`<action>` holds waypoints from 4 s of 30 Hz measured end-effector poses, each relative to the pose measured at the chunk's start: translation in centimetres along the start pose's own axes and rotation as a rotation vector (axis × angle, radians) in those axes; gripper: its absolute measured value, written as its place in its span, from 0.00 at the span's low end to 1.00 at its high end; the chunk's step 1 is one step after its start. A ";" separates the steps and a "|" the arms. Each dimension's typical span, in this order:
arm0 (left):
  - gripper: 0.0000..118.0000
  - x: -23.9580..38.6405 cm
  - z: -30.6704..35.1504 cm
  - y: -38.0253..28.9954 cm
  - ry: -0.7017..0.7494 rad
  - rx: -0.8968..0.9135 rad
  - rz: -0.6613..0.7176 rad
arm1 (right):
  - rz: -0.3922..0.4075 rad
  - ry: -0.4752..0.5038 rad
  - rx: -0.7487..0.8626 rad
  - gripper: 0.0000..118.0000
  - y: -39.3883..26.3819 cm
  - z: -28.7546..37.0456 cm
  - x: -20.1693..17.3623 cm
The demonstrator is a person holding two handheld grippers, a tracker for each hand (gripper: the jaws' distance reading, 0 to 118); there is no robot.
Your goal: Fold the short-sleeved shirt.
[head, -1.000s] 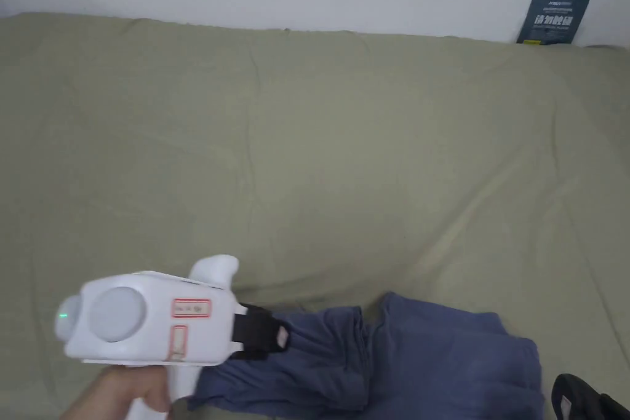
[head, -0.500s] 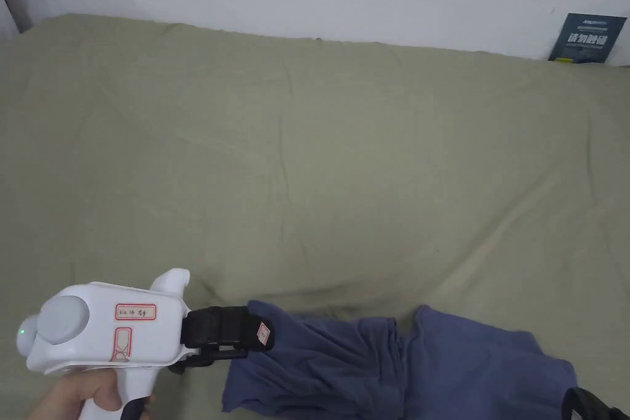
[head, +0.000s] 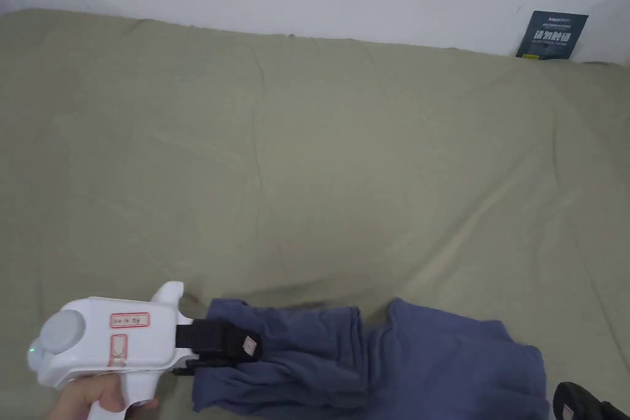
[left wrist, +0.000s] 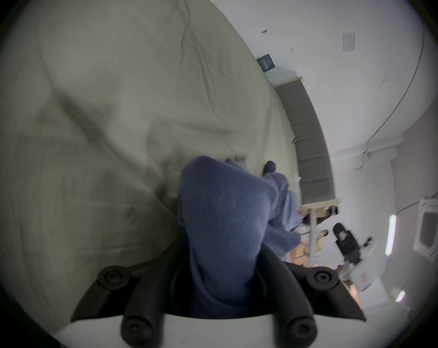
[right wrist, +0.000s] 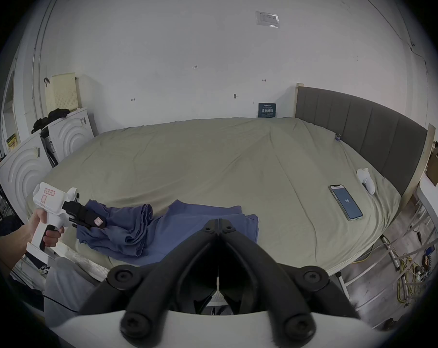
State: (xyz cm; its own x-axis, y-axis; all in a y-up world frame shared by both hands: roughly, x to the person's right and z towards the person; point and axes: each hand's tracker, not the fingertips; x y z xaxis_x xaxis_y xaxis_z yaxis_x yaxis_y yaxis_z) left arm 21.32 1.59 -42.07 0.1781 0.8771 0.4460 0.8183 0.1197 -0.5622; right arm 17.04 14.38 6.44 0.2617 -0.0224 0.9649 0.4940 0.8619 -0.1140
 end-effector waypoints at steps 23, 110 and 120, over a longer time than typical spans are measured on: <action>0.08 21.6 0.6 -3.9 0.823 0.075 -0.452 | -0.038 0.008 0.072 0.01 -0.4 2.0 3.4; 0.88 2.7 -6.9 1.1 -0.030 -0.124 -0.270 | -0.822 1.063 -0.754 0.01 -6.9 -25.5 2.3; 0.28 2.2 -5.8 2.0 0.005 -0.118 -0.219 | -0.687 0.995 -0.694 0.01 -4.2 -23.3 1.1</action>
State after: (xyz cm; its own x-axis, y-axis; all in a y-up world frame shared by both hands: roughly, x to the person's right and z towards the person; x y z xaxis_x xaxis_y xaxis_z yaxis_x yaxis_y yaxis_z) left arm 26.53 1.10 -38.21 -0.0084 0.8338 0.5520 0.8957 0.2517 -0.3667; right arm 34.63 -1.05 2.47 0.1301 -0.9325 0.3369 0.9912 0.1140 -0.0674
